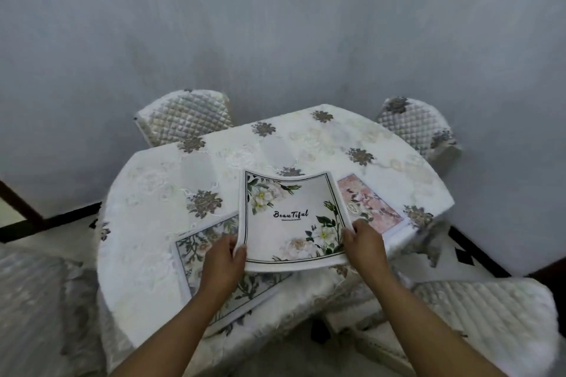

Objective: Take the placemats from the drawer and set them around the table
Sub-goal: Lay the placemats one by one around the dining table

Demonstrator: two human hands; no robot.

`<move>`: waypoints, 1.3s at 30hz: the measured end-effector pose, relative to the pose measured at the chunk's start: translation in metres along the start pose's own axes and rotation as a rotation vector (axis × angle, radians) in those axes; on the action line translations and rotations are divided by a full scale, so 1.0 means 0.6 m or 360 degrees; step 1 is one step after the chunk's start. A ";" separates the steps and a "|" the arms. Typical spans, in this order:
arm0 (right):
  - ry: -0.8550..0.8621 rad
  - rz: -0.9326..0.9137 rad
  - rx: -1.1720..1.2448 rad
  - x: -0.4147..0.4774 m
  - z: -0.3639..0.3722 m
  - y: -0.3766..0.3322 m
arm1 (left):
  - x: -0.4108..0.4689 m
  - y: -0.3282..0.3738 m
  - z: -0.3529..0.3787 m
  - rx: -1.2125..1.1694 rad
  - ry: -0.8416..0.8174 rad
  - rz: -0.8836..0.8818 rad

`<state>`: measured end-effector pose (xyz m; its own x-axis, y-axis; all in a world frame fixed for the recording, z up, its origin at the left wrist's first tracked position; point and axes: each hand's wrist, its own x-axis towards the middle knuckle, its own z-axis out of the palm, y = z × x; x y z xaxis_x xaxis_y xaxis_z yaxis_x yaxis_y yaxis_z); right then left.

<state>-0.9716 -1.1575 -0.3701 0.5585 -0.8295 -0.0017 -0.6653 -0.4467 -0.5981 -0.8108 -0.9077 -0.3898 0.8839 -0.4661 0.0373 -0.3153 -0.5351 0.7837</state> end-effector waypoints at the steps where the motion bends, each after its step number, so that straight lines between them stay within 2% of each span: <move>1: 0.0043 0.0031 0.0007 -0.003 -0.024 0.016 | -0.004 0.024 0.012 -0.0013 -0.0026 0.0037; 10: 0.0354 0.0246 0.0181 -0.031 -0.239 0.218 | -0.068 0.239 0.175 0.0009 -0.0237 0.0351; 18: 0.0524 0.0328 0.0293 -0.043 -0.472 0.478 | -0.199 0.452 0.410 -0.0019 -0.0251 0.0403; 22: 0.0562 0.0357 0.0363 -0.032 -0.561 0.562 | -0.246 0.530 0.488 -0.0060 -0.0249 0.0377; 29: 0.0605 0.0326 0.0377 0.036 -0.635 0.655 | -0.255 0.634 0.581 -0.0147 -0.0279 0.0339; 39: 0.0580 0.0394 0.0368 0.229 -0.693 0.763 | -0.111 0.730 0.762 -0.0195 -0.0315 0.0308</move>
<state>-1.4054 -1.6152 -0.3109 0.1609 -0.9829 0.0892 -0.6055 -0.1697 -0.7775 -1.1654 -1.4330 -0.3325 0.7232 -0.6858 0.0810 -0.4166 -0.3397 0.8432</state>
